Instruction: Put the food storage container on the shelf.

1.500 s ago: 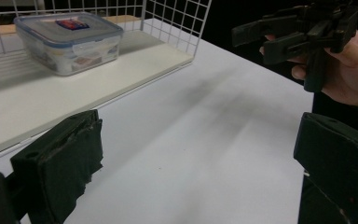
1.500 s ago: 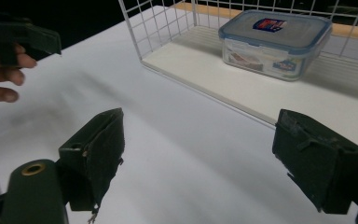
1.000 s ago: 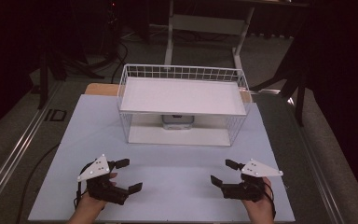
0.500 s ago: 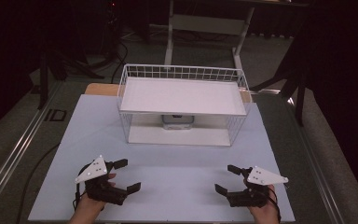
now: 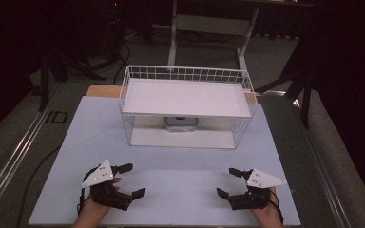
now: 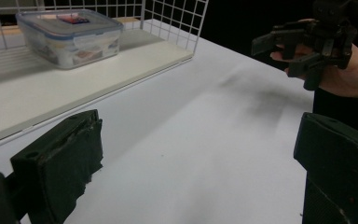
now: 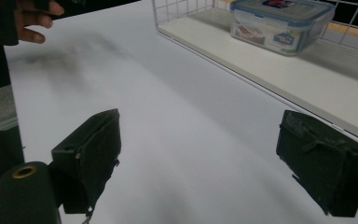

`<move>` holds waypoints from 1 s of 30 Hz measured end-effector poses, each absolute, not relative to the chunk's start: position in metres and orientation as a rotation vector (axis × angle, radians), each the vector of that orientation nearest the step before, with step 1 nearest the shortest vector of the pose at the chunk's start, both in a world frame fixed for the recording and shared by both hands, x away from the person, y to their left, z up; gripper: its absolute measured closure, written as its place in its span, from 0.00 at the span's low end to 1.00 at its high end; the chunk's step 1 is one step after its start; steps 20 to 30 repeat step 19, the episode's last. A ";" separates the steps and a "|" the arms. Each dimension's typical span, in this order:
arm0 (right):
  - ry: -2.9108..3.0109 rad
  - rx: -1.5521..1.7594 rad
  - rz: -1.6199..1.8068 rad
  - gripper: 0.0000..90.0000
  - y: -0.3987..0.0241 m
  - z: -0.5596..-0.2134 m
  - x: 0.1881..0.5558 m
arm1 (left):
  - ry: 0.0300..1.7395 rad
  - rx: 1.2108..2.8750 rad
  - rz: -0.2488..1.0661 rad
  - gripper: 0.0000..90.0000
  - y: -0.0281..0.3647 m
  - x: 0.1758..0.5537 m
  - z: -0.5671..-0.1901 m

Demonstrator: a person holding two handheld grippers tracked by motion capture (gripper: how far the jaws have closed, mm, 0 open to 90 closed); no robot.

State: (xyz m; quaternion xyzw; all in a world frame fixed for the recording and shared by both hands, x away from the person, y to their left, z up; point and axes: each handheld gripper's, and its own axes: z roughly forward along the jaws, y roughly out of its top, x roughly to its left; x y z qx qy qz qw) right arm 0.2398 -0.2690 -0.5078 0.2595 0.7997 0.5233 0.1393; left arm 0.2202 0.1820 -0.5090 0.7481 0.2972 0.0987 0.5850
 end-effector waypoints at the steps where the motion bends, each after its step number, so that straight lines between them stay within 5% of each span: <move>1: 2.301 0.771 1.503 0.15 -0.270 -0.509 0.243 | 0.696 1.751 0.233 0.02 0.183 0.220 -0.510; 30: 2.320 0.812 1.519 0.18 -0.271 -0.516 0.253 | 0.705 1.758 0.232 0.02 0.185 0.219 -0.512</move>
